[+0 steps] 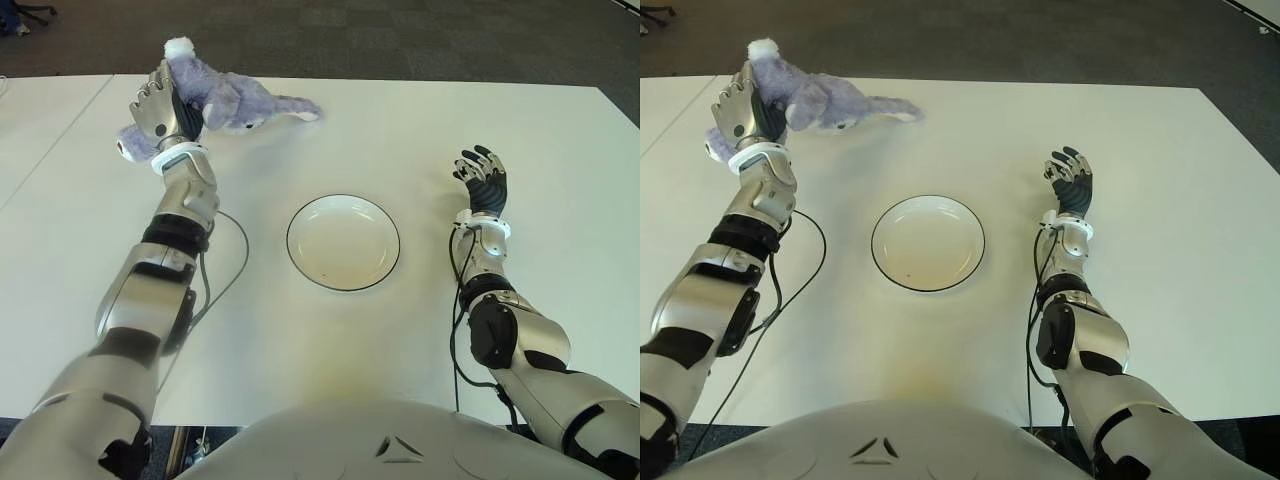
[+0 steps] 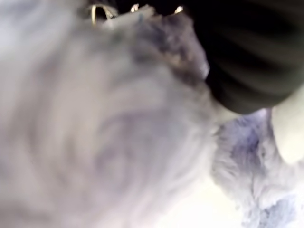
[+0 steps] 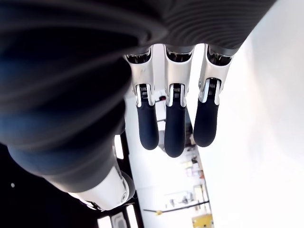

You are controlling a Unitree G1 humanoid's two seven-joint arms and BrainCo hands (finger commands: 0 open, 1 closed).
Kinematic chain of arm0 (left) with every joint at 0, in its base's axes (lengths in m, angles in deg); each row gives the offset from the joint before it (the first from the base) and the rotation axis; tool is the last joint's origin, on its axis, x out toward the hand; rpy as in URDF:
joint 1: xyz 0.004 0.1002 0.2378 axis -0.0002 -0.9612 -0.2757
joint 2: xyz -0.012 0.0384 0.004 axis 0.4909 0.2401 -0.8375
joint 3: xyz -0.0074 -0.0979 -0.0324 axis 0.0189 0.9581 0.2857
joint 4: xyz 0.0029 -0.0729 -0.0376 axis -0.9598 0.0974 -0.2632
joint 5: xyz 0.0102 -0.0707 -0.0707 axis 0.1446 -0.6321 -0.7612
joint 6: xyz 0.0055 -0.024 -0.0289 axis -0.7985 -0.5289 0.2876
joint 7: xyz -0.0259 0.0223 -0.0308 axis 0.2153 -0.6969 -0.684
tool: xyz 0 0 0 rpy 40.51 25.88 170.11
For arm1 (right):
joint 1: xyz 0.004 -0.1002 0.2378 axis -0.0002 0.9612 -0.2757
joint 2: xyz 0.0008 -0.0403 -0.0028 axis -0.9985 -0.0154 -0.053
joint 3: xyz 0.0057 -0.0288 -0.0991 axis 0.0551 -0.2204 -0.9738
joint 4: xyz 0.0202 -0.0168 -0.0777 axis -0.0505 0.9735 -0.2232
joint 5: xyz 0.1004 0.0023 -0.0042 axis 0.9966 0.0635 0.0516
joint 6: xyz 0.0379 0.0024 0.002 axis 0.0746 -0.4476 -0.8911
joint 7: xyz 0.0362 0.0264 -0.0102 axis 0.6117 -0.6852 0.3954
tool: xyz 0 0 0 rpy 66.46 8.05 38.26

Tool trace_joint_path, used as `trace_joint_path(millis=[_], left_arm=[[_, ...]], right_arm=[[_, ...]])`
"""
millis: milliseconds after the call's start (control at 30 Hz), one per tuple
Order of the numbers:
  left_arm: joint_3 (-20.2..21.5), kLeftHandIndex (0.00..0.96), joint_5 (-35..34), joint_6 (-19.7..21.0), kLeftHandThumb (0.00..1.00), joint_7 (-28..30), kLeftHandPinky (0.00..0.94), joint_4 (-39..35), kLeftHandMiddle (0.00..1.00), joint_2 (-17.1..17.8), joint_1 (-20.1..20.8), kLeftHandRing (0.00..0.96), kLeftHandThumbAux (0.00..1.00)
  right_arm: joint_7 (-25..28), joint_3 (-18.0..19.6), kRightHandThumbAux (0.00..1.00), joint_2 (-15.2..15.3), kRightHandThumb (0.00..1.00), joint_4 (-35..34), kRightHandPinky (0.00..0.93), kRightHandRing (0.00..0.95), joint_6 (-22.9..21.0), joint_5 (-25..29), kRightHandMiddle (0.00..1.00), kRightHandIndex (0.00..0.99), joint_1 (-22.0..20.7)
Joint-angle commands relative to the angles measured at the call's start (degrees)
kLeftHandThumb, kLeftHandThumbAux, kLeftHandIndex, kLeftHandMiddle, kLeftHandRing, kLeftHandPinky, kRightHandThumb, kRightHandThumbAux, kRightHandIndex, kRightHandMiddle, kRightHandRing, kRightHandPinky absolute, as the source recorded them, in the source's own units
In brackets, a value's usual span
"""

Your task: Put the doll into the plate.

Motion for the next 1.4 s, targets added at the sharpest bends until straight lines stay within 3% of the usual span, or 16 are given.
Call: trace_joint_path(millis=[33, 300, 633, 1400], left_arm=[[-2.08, 0.408, 8.95, 4.04, 0.855, 6.88, 0.848, -32.06, 0.552, 3.42, -12.94, 0.837, 0.663], [-2.06, 0.408, 13.21, 5.05, 0.856, 11.04, 0.856, -43.15, 0.554, 2.91, -14.87, 0.843, 0.663], [-1.91, 0.408, 19.93, 4.45, 0.856, 14.12, 0.848, -49.21, 0.555, 2.42, -13.94, 0.847, 0.663], [-3.35, 0.408, 29.6, 0.39, 0.855, 14.38, 0.859, -55.61, 0.558, 0.71, -17.83, 0.855, 0.663]], right_arm=[[-1.63, 0.29, 0.882, -4.3, 0.459, 8.23, 0.383, 0.356, -7.73, 0.38, 0.324, 0.251, 12.18], [-1.53, 0.57, 0.884, -4.38, 0.47, 8.24, 0.392, 0.356, -7.57, 0.58, 0.326, 0.254, 12.09], [-1.43, 0.35, 0.875, -4.43, 0.486, 8.22, 0.382, 0.361, -7.73, 0.42, 0.33, 0.257, 12.16], [-1.42, 0.47, 0.873, -4.56, 0.462, 8.29, 0.399, 0.382, -7.42, 0.53, 0.347, 0.261, 12.04]])
